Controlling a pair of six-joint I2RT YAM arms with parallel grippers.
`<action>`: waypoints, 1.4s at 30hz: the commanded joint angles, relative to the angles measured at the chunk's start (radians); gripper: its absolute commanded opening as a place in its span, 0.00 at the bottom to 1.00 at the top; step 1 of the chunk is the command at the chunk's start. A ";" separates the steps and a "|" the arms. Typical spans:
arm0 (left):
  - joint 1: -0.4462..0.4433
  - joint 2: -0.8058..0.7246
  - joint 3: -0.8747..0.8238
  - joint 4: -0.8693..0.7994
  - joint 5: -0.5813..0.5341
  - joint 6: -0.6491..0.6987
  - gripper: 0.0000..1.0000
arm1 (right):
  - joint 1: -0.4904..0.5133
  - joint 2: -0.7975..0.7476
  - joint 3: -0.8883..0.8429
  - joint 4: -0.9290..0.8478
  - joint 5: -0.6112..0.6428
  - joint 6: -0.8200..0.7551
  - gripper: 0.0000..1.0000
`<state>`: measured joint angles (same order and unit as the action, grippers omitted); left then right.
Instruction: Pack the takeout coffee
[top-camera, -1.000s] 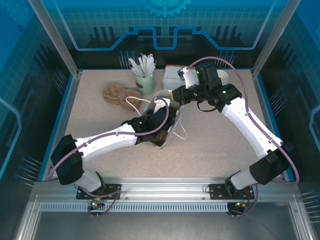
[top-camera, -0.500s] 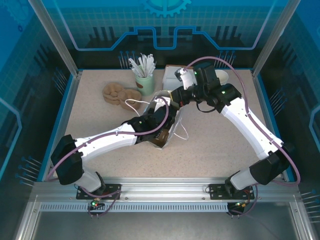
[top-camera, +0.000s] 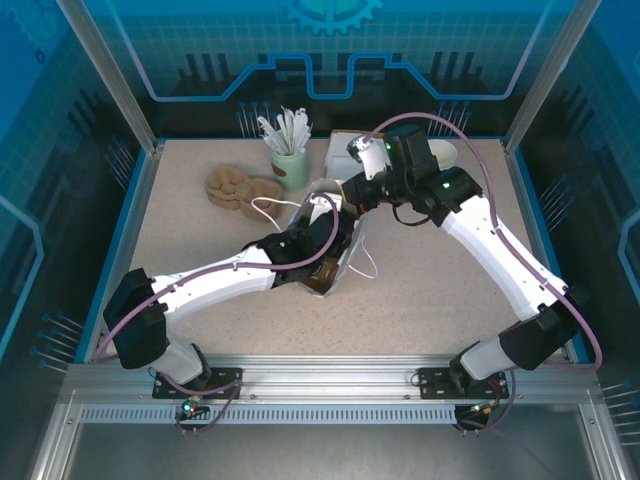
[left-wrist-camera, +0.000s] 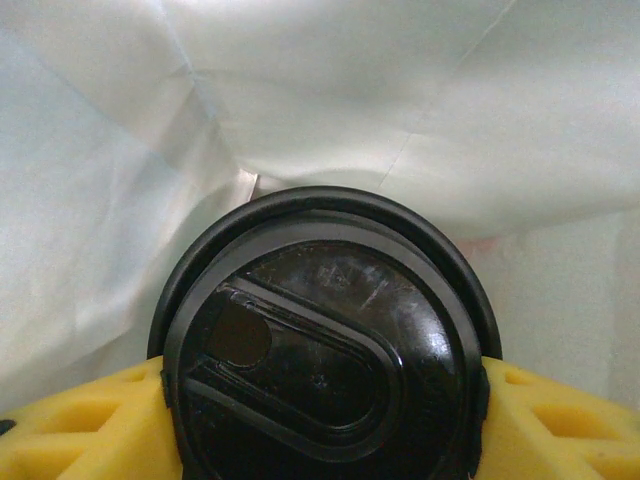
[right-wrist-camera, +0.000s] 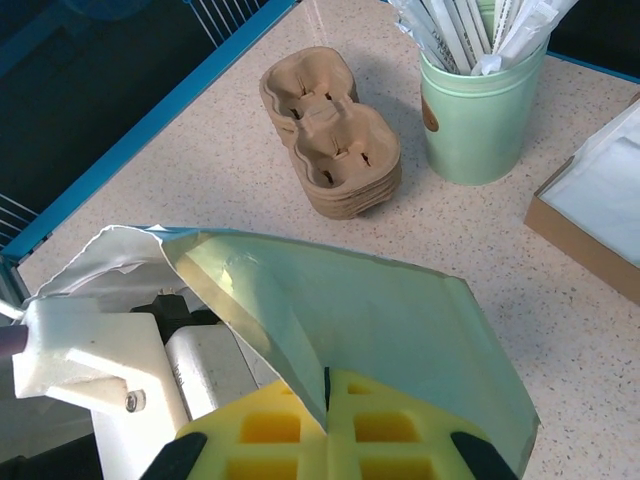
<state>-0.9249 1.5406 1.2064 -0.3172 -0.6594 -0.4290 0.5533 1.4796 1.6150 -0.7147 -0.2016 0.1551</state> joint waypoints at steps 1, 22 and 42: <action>-0.005 0.000 0.039 -0.009 -0.034 -0.011 0.64 | 0.022 0.000 0.048 -0.030 0.038 -0.031 0.00; -0.005 0.092 0.118 -0.163 -0.049 -0.084 0.63 | 0.027 -0.016 0.008 0.007 0.002 -0.006 0.00; 0.029 0.151 0.137 -0.210 0.034 -0.142 0.63 | -0.055 -0.034 -0.123 0.097 -0.127 0.129 0.07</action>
<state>-0.9188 1.6691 1.3125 -0.4927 -0.6415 -0.5461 0.5091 1.4696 1.4982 -0.6266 -0.2676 0.2516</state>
